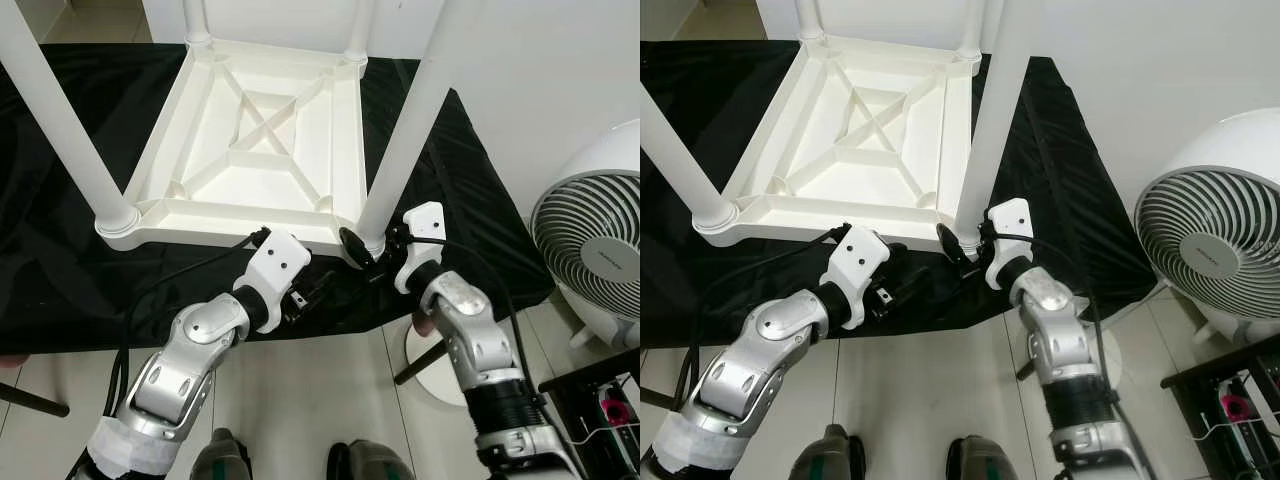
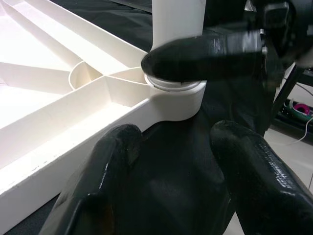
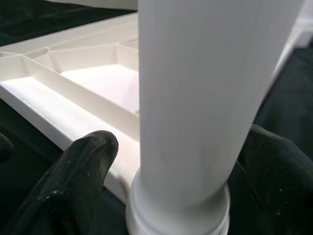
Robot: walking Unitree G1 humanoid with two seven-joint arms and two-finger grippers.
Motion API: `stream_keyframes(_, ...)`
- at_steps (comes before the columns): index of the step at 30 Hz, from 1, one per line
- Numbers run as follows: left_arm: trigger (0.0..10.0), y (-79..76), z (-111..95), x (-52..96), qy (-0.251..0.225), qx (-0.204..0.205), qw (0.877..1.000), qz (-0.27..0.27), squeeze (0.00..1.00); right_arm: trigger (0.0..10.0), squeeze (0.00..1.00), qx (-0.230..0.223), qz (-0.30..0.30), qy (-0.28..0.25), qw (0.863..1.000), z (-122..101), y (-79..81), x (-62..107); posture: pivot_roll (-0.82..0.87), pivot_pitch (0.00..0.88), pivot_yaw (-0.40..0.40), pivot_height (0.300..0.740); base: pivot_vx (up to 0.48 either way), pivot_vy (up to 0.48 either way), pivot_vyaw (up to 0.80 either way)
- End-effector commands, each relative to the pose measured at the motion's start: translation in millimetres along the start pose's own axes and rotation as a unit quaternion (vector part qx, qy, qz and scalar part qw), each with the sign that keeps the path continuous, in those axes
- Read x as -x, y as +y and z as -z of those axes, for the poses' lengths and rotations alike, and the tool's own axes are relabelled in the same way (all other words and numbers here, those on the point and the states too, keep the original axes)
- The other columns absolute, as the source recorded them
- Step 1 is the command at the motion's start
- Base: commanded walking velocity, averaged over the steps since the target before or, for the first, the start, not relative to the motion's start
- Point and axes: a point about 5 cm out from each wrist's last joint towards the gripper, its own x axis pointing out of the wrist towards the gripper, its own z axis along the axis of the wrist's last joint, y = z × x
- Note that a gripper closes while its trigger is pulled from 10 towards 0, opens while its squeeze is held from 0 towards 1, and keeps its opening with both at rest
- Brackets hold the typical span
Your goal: Building children table
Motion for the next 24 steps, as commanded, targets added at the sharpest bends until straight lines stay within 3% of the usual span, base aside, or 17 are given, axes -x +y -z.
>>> stream_keyframes(1, 10.0, -0.5, -2.4, 0.7, -0.001, -0.003, 1.000, 0.004, 0.00, 10.0, 0.00, -0.002, -0.019, -0.001, 1.000, 2.0, 1.4, -0.1, 0.01, 0.074, -0.033, 0.740, 0.000, 0.000, 0.00)
stream_keyframes(9, 10.0, 0.7, -1.8, 4.3, 0.001, -0.001, 1.000, -0.006, 0.00, 10.0, 0.00, 0.033, -0.098, 0.023, 0.994, 3.8, -13.6, -11.0, 0.04, 0.071, -0.044, 0.740, 0.000, 0.000, 0.00)
stream_keyframes(15, 10.0, 2.2, -3.0, 5.3, 0.001, 0.000, 1.000, -0.010, 0.00, 10.0, 0.00, 0.030, -0.114, 0.029, 0.993, 5.6, -19.3, -16.3, 0.05, 0.074, -0.046, 0.740, 0.000, 0.000, 0.00)
stream_keyframes(16, 10.0, 2.1, -1.9, 5.8, 0.004, -0.002, 1.000, -0.011, 0.00, 3.6, 0.00, 0.024, -0.120, 0.033, 0.992, 8.9, -19.0, -16.7, 0.06, 0.071, -0.047, 0.740, 0.000, 0.000, 0.00)
stream_keyframes(17, 10.0, 2.1, -1.9, 5.8, 0.004, -0.002, 1.000, -0.011, 0.00, 3.6, 0.00, 0.024, -0.120, 0.033, 0.992, 8.9, -19.0, -16.7, 0.06, 0.071, -0.047, 0.740, 0.000, 0.000, 0.00)
stream_keyframes(18, 10.0, 2.1, -1.8, 6.2, 0.005, -0.003, 1.000, -0.011, 0.00, 0.0, 0.00, 0.012, -0.123, 0.038, 0.992, 12.7, -18.1, -16.8, 0.06, 0.069, -0.047, 0.740, 0.000, 0.000, 0.00)
stream_keyframes(24, 10.0, 1.9, -2.0, 8.3, 0.006, -0.003, 1.000, -0.014, 0.00, 0.0, 0.00, -0.013, -0.117, 0.040, 0.992, 23.3, -14.4, -14.6, 0.07, 0.072, -0.050, 0.740, 0.000, 0.000, 0.00)
